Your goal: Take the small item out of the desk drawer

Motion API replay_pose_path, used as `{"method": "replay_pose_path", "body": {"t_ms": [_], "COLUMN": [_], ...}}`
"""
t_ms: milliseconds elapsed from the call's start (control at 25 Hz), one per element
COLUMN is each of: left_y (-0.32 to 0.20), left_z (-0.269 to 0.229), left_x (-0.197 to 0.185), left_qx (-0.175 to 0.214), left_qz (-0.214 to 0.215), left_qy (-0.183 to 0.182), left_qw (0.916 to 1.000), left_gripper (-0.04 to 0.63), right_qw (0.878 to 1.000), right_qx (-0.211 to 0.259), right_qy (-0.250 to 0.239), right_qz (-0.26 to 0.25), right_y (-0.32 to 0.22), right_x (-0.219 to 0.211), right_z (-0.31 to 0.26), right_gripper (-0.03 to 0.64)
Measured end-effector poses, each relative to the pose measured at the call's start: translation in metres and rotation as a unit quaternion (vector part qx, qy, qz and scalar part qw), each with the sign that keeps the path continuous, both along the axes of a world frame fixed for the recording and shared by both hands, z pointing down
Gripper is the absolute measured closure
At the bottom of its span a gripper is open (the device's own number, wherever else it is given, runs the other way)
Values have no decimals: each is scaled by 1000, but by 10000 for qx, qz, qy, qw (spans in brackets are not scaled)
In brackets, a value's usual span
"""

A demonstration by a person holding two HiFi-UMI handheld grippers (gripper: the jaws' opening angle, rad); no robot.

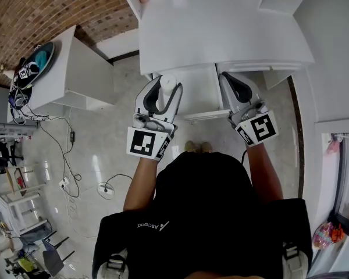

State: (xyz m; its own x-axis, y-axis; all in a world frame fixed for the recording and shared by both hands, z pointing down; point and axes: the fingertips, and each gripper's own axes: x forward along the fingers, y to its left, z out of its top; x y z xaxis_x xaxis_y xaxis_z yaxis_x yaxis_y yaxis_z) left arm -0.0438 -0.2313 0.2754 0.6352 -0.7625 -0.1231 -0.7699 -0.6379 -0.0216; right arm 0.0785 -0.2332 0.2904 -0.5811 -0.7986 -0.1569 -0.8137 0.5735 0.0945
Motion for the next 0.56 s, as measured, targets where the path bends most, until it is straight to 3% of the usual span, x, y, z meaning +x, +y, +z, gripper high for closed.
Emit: {"method": "replay_pose_path", "body": {"t_ms": [560], "left_y": [-16], "left_z": [-1], "left_x": [4], "left_qx": [18], "left_qz": [10], "left_qy": [-51], "left_qw": [10000], "left_gripper": [420], "right_qw": [10000], "right_qx": [20], "right_qy": [-38], "right_qz": [-31], "right_y": [-19], "right_x": [2], "right_z": [1], "right_gripper": [617]}}
